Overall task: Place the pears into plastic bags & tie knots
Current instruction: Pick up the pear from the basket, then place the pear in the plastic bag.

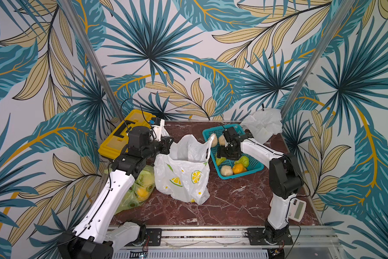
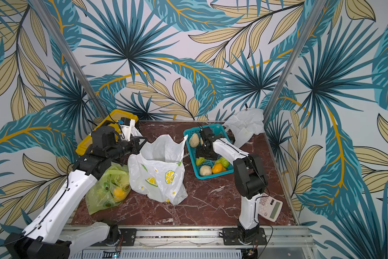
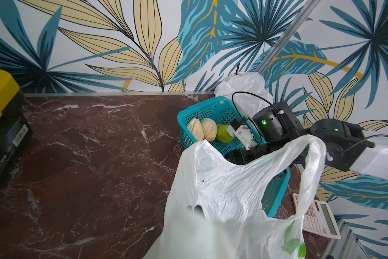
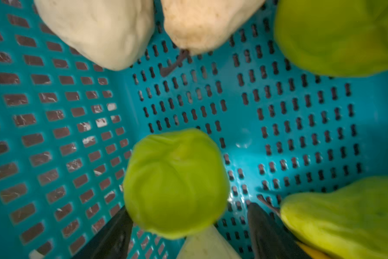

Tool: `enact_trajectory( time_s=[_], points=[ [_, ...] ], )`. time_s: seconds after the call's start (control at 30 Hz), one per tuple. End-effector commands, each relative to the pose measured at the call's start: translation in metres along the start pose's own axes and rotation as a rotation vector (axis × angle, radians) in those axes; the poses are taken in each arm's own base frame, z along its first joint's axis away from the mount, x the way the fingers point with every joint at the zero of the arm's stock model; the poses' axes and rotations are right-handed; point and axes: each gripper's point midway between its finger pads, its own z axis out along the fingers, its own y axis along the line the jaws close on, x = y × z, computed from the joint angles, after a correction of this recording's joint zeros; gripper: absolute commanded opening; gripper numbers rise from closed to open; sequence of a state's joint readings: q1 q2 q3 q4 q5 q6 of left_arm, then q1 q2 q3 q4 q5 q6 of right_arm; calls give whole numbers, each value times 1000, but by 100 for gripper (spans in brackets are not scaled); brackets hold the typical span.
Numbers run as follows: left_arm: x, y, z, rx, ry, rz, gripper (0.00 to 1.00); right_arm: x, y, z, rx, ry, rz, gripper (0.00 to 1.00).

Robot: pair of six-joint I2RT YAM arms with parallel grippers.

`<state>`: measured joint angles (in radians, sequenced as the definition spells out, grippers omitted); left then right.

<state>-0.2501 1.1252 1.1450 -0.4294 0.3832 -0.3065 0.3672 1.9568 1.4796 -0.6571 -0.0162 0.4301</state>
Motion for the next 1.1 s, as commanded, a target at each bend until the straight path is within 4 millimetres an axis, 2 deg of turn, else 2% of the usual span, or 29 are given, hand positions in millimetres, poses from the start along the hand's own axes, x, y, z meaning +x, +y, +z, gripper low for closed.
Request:
enact_trajectory(
  time_s=[0.0, 0.1, 0.17, 0.23, 0.3, 0.43, 0.5, 0.57, 0.63, 0.67, 0.73, 0.77, 0.83, 0.93, 0.97, 1.03, 1.07],
  points=[
    [3, -1, 3, 14, -5, 7, 0, -11, 4, 20, -15, -27, 9, 80],
    [11, 5, 4, -7, 4, 0, 0, -21, 13, 24, -51, -59, 6, 78],
    [15, 7, 4, -11, 11, -3, 0, -24, 13, 21, -48, -65, 12, 63],
    [15, 7, 4, -16, 9, 2, 0, -24, 8, 5, -26, -66, 5, 49],
    [14, 9, 3, -25, 4, 9, 0, -25, 5, -24, -27, -121, -5, 41],
    [10, 11, 3, -41, -8, 16, 0, -13, 3, -94, -78, -195, -6, 39],
    [4, 8, 3, -32, -20, 16, 0, 0, 13, -140, -175, -243, -5, 38],
    [-3, 6, 2, -27, -40, 9, 0, 12, 30, -184, -282, -313, -21, 36],
    [-11, 2, 2, -18, -62, -3, 0, 22, 54, -223, -388, -385, -57, 36],
    [-14, 0, 2, -14, -70, -11, 0, 27, 70, -240, -439, -411, -77, 35],
    [-18, -7, 4, 3, -74, -17, 0, 34, 102, -260, -506, -436, -106, 35],
    [-20, -11, 5, 9, -74, -20, 0, 34, 117, -263, -528, -439, -107, 35],
    [-22, -17, 6, 18, -78, -27, 0, 27, 144, -256, -542, -444, -111, 35],
    [-22, -21, 4, 14, -84, -42, 0, 10, 173, -219, -451, -422, -126, 35],
    [-21, -20, 4, 7, -88, -50, 0, 8, 181, -201, -392, -404, -137, 35],
    [-20, -15, 4, -14, -93, -50, 0, 14, 197, -165, -313, -349, -194, 35],
    [-19, -12, 5, -24, -96, -47, 0, 18, 198, -146, -269, -326, -214, 35]
  ],
)
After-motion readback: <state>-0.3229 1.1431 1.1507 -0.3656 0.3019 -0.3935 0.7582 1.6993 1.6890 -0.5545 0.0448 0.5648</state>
